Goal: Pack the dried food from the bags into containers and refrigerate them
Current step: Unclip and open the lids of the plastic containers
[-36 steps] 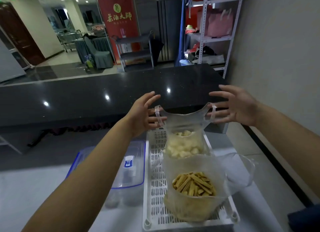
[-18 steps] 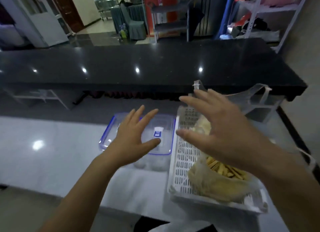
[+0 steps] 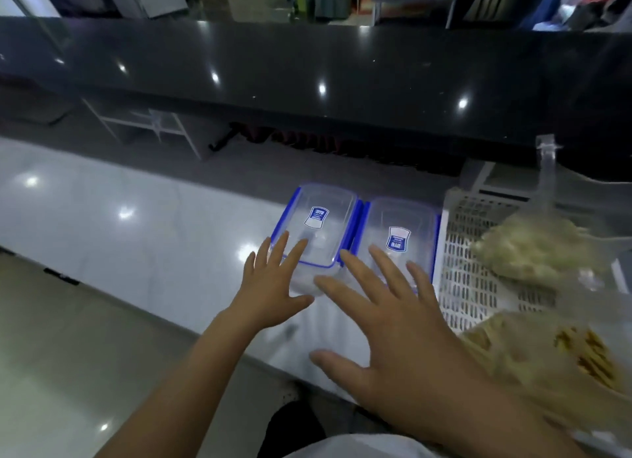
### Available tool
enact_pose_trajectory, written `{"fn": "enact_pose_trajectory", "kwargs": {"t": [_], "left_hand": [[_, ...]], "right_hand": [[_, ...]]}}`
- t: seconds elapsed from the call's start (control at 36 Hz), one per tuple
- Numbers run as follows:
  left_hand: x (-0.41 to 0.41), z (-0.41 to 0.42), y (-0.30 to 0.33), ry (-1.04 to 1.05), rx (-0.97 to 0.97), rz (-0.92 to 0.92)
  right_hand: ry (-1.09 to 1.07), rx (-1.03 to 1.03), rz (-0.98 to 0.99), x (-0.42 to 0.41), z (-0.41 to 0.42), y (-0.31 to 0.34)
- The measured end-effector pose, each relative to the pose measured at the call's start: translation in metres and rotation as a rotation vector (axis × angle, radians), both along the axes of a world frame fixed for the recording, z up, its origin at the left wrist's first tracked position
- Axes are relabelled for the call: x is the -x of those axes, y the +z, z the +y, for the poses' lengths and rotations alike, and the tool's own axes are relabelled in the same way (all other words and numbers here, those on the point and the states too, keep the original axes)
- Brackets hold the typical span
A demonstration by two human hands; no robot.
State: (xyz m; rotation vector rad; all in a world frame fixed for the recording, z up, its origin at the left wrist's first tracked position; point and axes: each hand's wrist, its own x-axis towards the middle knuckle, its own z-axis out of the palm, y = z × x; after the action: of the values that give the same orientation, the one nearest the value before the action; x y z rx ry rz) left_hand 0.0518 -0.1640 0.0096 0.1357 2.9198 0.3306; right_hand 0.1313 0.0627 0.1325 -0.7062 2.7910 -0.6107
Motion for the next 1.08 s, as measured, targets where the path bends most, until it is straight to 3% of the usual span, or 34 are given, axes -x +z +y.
{"fn": "enact_pose_trajectory", "kwargs": {"t": [0.19,0.28,0.5,0.75,0.83,0.89,0.94,1.03,1.08], "left_hand": [[0.05,-0.026,-0.014,-0.146,0.042,-0.035],[0.058,-0.04,-0.024,-0.224,0.072,-0.04],[0.04,-0.078,-0.047,-0.306,0.027,0.058],[-0.005,-0.141,-0.045,-0.359,-0.109,-0.013],[-0.009,-0.156,-0.036,-0.37,-0.238,-0.09],[-0.005,-0.162,-0.029,-0.298,-0.495,-0.116],[0.004,-0.168,-0.022,-0.148,-0.751,-0.121],[0.025,-0.174,-0.016,0.146,-0.985,-0.22],[0.037,-0.175,-0.016,0.306,-1.112,-0.365]], "right_hand": [[-0.347,-0.197,-0.2,0.081,-0.026,-0.058],[-0.414,-0.249,-0.201,0.099,-0.039,-0.085],[-0.48,-0.401,-0.122,0.082,-0.093,-0.139],[-0.477,-0.324,-0.117,0.035,-0.139,-0.145],[-0.482,-0.24,-0.19,0.029,-0.147,-0.134],[-0.514,-0.126,-0.214,0.026,-0.151,-0.127],[-0.661,0.172,-0.261,0.028,-0.153,-0.12],[-0.985,0.709,-0.361,0.037,-0.154,-0.112],[-1.118,0.888,-0.471,0.045,-0.151,-0.111]]}}
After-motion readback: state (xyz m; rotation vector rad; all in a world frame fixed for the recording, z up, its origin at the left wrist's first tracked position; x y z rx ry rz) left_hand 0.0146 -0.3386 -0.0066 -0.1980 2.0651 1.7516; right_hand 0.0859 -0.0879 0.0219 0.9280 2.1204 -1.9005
